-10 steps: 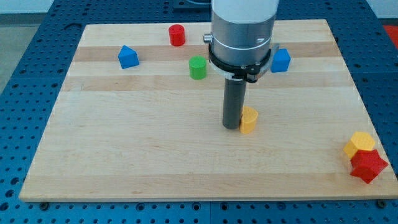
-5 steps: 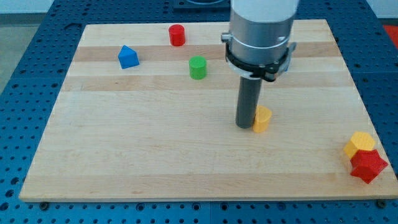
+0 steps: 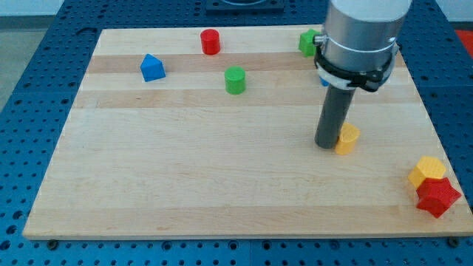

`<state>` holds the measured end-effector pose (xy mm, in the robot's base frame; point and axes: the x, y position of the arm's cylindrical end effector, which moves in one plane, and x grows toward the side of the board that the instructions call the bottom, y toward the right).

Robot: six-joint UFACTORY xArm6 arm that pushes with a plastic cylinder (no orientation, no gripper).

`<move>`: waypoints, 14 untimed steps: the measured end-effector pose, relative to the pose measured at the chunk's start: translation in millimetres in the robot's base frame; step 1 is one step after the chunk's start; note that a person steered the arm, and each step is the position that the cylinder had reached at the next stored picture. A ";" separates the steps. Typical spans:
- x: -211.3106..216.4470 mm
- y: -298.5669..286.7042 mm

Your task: Move the yellow heart closer to the yellow hexagon

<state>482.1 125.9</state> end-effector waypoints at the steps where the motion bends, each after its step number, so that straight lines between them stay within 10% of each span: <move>1: -1.0 10.4; 14: -15.7 103.4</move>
<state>466.4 229.3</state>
